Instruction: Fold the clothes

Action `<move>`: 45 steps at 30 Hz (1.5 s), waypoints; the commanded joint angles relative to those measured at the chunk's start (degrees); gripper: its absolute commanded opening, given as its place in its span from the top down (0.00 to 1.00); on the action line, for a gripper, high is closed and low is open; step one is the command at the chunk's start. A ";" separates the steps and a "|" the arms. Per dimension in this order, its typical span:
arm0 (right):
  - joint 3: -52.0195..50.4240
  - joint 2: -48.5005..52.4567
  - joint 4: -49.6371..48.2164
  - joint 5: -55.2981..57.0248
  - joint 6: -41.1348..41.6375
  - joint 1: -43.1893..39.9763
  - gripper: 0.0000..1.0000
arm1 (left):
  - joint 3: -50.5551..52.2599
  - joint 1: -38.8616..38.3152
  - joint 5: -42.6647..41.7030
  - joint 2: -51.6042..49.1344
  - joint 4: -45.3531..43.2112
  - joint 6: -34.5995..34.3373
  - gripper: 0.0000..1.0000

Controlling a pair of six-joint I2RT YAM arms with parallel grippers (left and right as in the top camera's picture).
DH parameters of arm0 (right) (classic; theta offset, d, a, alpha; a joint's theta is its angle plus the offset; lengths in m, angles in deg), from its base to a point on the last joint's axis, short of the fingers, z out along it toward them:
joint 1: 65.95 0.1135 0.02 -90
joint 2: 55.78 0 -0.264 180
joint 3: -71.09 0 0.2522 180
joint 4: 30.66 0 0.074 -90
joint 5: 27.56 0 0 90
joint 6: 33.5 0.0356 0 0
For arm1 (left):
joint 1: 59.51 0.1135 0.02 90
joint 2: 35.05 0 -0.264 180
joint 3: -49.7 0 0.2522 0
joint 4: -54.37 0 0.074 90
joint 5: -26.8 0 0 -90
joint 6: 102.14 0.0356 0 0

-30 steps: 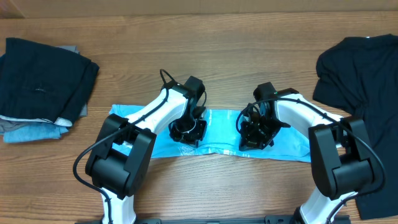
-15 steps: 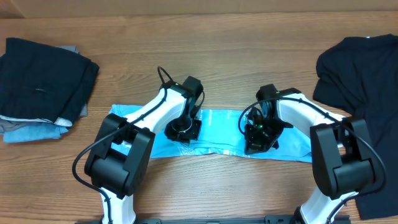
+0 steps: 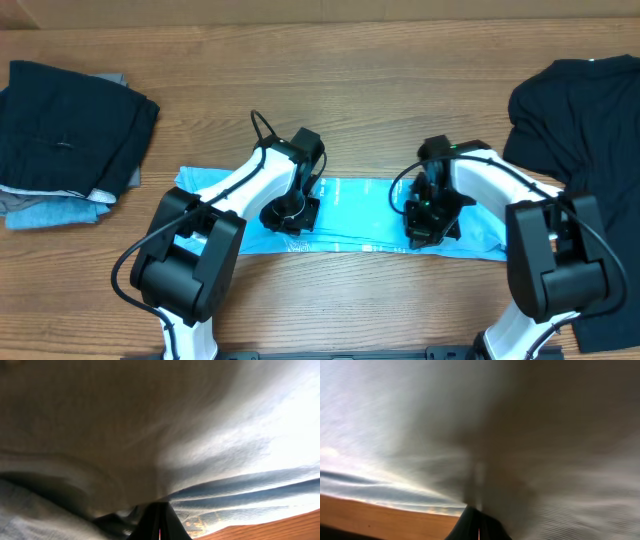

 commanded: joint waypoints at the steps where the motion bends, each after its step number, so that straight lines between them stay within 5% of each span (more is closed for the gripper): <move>1: -0.31 -0.26 0.11 7.13 0.87 -4.66 0.96 | 4.11 0.90 7.26 -1.25 0.44 -0.42 0.96; 26: 5.46 -0.26 2.27 7.37 1.95 -25.00 0.96 | 6.45 13.11 11.41 -1.25 -0.17 -1.09 0.96; 39: 8.39 -0.26 6.19 20.68 8.50 -27.76 0.96 | 6.45 13.14 11.67 -1.25 -0.17 -1.07 0.96; 45: 18.45 -0.26 8.96 14.19 3.80 -27.50 0.96 | 6.45 13.11 11.61 -1.25 -1.20 -1.49 0.96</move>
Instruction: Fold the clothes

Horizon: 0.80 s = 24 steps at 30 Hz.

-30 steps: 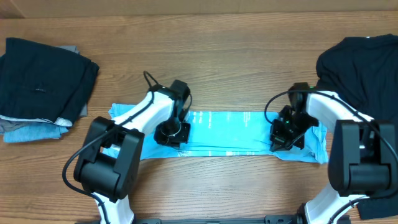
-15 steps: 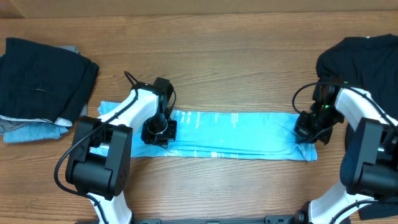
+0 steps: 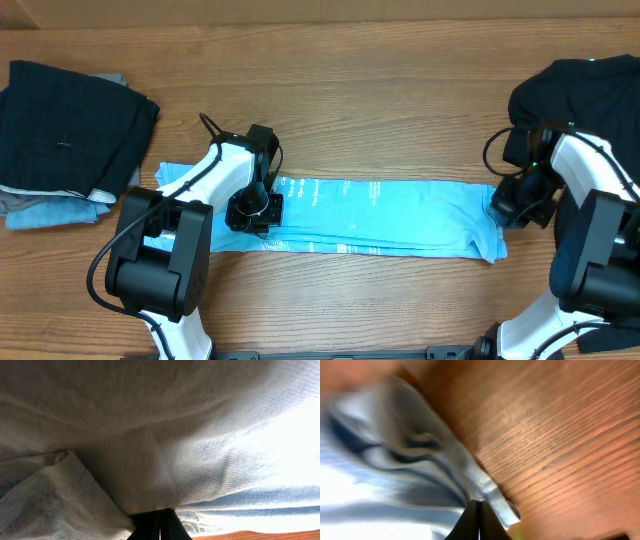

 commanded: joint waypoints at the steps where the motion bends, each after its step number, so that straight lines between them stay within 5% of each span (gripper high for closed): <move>1: 10.58 -0.39 2.12 -3.85 -3.87 0.42 0.96 | 2.60 1.68 10.29 -2.97 -2.69 -1.42 0.96; 8: 13.42 -0.17 -2.71 -5.31 -13.60 6.01 0.82 | 2.60 1.68 10.10 -2.97 -3.30 -1.42 0.90; 15: 6.05 -0.15 -11.50 8.22 -13.27 11.21 0.55 | 2.60 1.68 10.12 -2.97 -3.10 -1.40 0.88; 24: -0.02 -0.11 -18.16 14.47 -10.67 11.06 0.53 | 2.60 1.68 10.10 -2.97 -3.08 -1.40 0.88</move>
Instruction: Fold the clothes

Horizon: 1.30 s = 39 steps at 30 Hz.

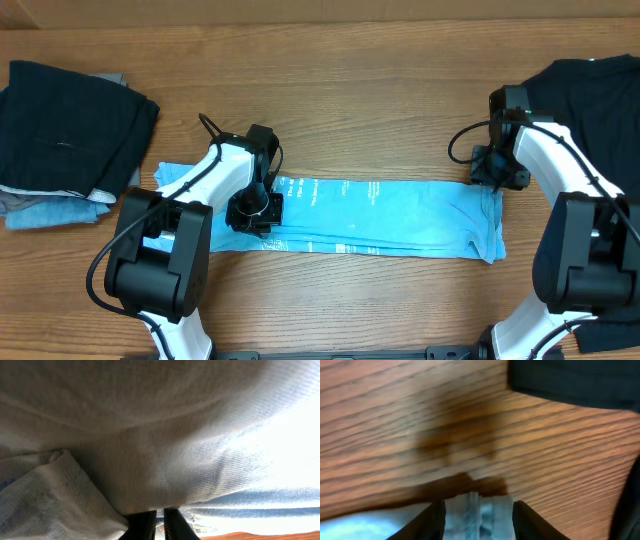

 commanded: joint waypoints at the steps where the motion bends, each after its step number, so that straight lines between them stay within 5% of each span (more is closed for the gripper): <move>1: -1.01 -0.15 -1.14 3.91 1.36 -0.22 0.53 | 2.34 1.68 10.12 -3.21 -2.47 -0.59 0.88; 13: -1.73 0.00 -2.84 -5.29 2.23 -0.22 0.47 | 2.34 1.68 10.12 -3.21 -2.47 -0.59 0.89; 30: -8.02 0.00 -8.31 13.88 7.23 -6.88 0.44 | 2.34 1.70 10.14 -3.21 -2.23 -0.61 0.89; 39: 0.55 0.00 -1.27 1.68 7.50 -11.85 0.44 | 2.34 1.70 10.10 -3.21 -2.34 -0.63 0.89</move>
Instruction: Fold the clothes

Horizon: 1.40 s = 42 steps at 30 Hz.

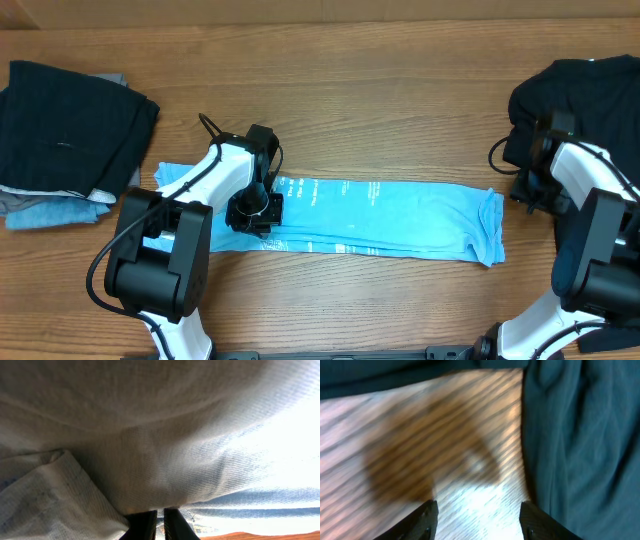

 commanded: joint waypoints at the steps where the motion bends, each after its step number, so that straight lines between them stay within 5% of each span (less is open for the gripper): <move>1: 9.53 -0.07 6.36 -9.46 0.68 1.18 0.43 | 2.34 1.70 9.99 -3.21 -2.34 -0.61 0.89; 6: 15.45 -0.07 12.90 -25.53 -7.28 3.56 0.41 | 2.34 1.68 9.79 -3.21 -2.51 -0.63 0.89; 13: 13.66 -0.04 12.37 -27.93 -7.30 3.82 0.40 | 2.34 1.68 9.77 -3.21 -2.67 -0.63 0.89; 20: 4.57 -0.04 7.56 -27.78 -6.64 4.02 0.40 | 2.34 1.68 9.77 -3.21 -2.71 -0.63 0.89; 26: 0.33 -0.04 7.43 -8.96 4.07 1.16 0.39 | 2.34 1.68 9.60 -3.21 -2.69 -0.63 0.89; 34: 3.02 -0.04 6.54 -9.64 5.46 -8.85 0.36 | 2.34 1.68 9.60 -3.21 -2.29 -0.87 0.89; 42: 13.53 -0.04 15.21 -11.76 5.05 -9.90 0.34 | 2.34 1.68 9.60 -3.21 -2.47 -1.01 0.89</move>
